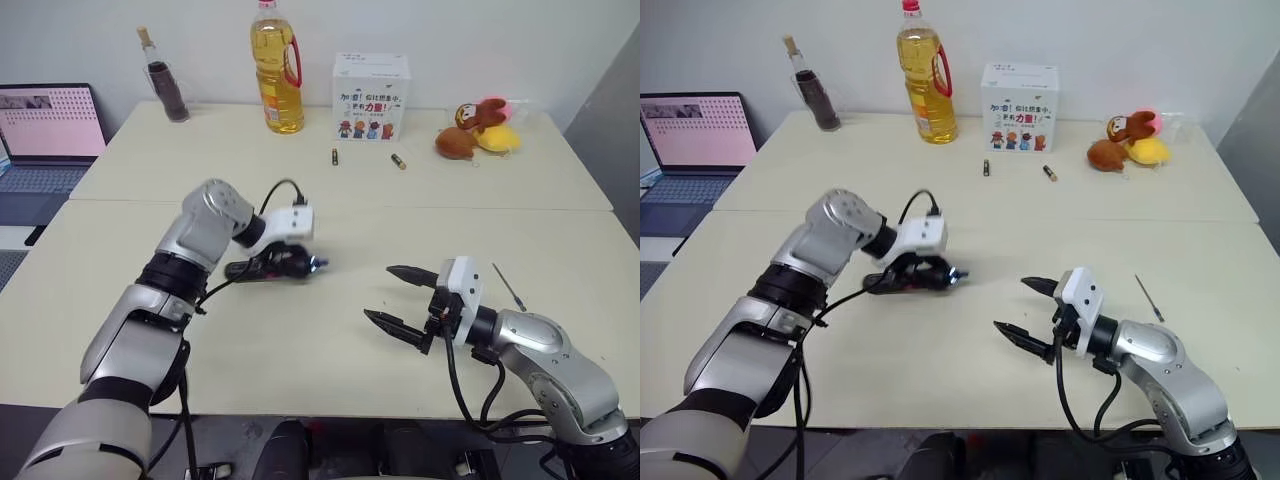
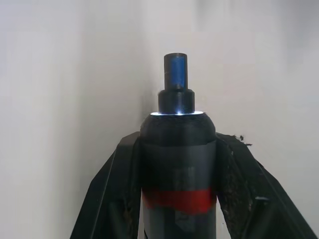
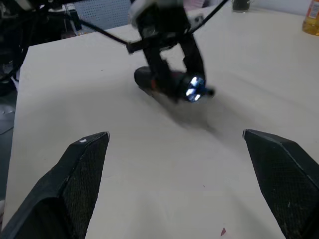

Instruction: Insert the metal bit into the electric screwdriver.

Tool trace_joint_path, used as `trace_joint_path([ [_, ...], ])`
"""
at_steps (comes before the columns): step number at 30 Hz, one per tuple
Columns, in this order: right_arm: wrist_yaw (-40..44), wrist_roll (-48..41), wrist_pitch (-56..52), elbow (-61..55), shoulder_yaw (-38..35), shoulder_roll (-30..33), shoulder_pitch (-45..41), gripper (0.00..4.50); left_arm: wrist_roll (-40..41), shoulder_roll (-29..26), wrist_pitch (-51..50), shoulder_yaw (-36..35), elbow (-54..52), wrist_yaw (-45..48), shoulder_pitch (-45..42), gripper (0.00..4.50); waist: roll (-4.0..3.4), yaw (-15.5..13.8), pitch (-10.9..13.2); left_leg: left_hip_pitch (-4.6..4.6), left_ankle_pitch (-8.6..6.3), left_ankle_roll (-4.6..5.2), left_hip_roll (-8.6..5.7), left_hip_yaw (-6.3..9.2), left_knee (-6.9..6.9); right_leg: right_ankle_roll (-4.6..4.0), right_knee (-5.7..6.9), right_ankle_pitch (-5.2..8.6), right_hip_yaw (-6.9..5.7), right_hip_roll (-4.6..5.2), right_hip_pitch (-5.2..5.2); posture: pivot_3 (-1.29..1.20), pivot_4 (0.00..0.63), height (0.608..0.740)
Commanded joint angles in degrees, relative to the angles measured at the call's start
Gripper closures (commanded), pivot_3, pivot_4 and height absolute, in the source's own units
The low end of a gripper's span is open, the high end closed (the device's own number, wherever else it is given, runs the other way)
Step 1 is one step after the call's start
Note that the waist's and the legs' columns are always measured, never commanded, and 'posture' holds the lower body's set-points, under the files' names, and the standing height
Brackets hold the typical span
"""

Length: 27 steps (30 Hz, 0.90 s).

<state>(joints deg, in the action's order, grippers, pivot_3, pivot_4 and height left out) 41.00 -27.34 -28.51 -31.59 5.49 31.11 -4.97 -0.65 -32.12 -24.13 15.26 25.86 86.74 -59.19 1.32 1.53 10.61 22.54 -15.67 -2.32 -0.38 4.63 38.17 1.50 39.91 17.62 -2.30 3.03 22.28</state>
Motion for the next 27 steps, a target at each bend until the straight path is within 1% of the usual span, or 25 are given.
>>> trace_joint_path([
  [1,0.5,-1.3,0.3,0.4,-2.8,0.8,-0.2,0.00,9.3,1.6,-10.0,-9.7,-8.8,-5.4,-2.4,2.83,0.00,0.2,0.0,-0.02,0.01,-0.02,0.01,0.02,-0.01,0.00,-0.02,0.00,0.04,0.03,0.00,0.00,0.150,0.740],
  [2,0.3,-1.3,0.2,1.1,-3.0,0.7,-0.9,0.00,11.3,4.2,-11.2,-12.9,-10.8,-10.4,-1.6,2.83,0.00,0.2,0.0,-0.02,0.05,-0.09,0.02,0.05,-0.02,0.00,-0.03,0.00,0.05,0.07,0.00,0.00,0.150,0.740],
  [3,0.2,-1.3,0.1,1.8,-3.2,0.6,-1.6,0.00,13.4,8.1,-13.4,-16.5,-12.8,-16.6,-0.7,2.83,-0.01,0.3,0.0,-0.06,0.07,-0.12,0.01,0.03,-0.03,0.01,-0.04,0.00,0.06,0.08,-0.01,0.00,0.150,0.740],
  [5,-0.8,-0.8,0.3,3.0,-3.6,0.0,-3.3,0.00,15.9,14.9,-13.5,-21.0,-16.3,-26.3,1.7,2.83,-0.01,0.1,0.0,-0.19,0.03,-0.06,0.05,0.02,-0.04,0.02,-0.01,0.00,0.13,0.16,-0.11,0.00,0.150,0.740],
  [6,-1.4,-0.7,0.4,3.4,-4.1,-0.3,-4.1,0.00,16.1,18.2,-12.2,-21.9,-17.9,-30.5,3.2,2.83,-0.01,0.1,0.0,-0.18,0.00,0.00,0.06,0.04,0.01,0.08,0.00,-0.04,0.13,0.16,-0.12,0.00,0.150,0.740],
  [8,-3.6,1.2,1.9,4.5,-4.9,-1.0,-5.7,0.00,16.5,23.5,-8.8,-22.1,-20.7,-36.3,6.9,2.83,-0.01,0.0,0.0,-0.18,0.00,0.00,0.05,0.03,0.10,0.12,0.05,-0.08,0.17,0.17,-0.13,0.00,0.150,0.740],
  [11,-9.2,5.5,5.1,5.2,-5.7,-3.4,-7.2,0.00,14.6,29.4,2.5,-21.4,-20.3,-43.6,14.1,2.83,-0.02,0.2,0.0,-0.26,0.08,-0.14,0.05,-0.05,0.06,0.12,0.07,-0.09,0.25,0.14,-0.12,0.00,0.150,0.740],
  [13,-11.6,6.7,5.9,4.5,-6.2,-5.0,-7.3,0.00,12.0,30.6,10.2,-20.2,-18.7,-47.1,17.5,2.83,-0.03,0.3,0.0,-0.37,0.10,-0.18,0.05,-0.17,-0.06,0.11,0.07,-0.10,0.31,0.12,-0.09,0.00,0.150,0.740],
  [15,-14.1,7.1,6.1,3.0,-6.5,-7.1,-7.8,0.00,11.7,31.9,14.6,-19.9,-17.5,-49.5,20.4,2.83,-0.03,0.2,0.0,-0.45,0.11,-0.20,0.05,-0.23,-0.14,0.10,0.06,-0.10,0.34,0.13,-0.10,0.00,0.150,0.740],
  [18,-15.6,7.2,5.8,-0.2,-5.0,-9.1,-8.5,0.00,9.5,31.8,20.3,-18.0,-14.9,-51.4,25.0,2.83,-0.04,0.0,0.0,-0.45,0.10,-0.18,0.05,-0.20,-0.13,0.09,0.08,-0.10,0.34,0.10,-0.11,0.00,0.150,0.740],
  [21,-16.4,6.2,4.5,-1.1,-5.0,-10.7,-9.7,0.00,9.5,31.6,20.9,-16.2,-16.7,-51.9,28.3,2.83,-0.04,-0.2,0.0,-0.44,0.06,-0.12,0.05,-0.20,-0.09,0.10,0.04,-0.11,0.32,0.12,-0.14,0.00,0.150,0.740],
  [27,-16.4,4.9,3.0,0.2,-5.5,-11.4,-10.4,0.00,10.6,27.2,16.4,-14.7,-24.3,-51.7,34.6,2.83,-0.08,-0.1,-0.1,-0.60,0.02,-0.03,0.05,-0.21,-0.12,0.13,0.02,-0.12,0.33,0.13,-0.28,0.00,0.150,0.740],
])
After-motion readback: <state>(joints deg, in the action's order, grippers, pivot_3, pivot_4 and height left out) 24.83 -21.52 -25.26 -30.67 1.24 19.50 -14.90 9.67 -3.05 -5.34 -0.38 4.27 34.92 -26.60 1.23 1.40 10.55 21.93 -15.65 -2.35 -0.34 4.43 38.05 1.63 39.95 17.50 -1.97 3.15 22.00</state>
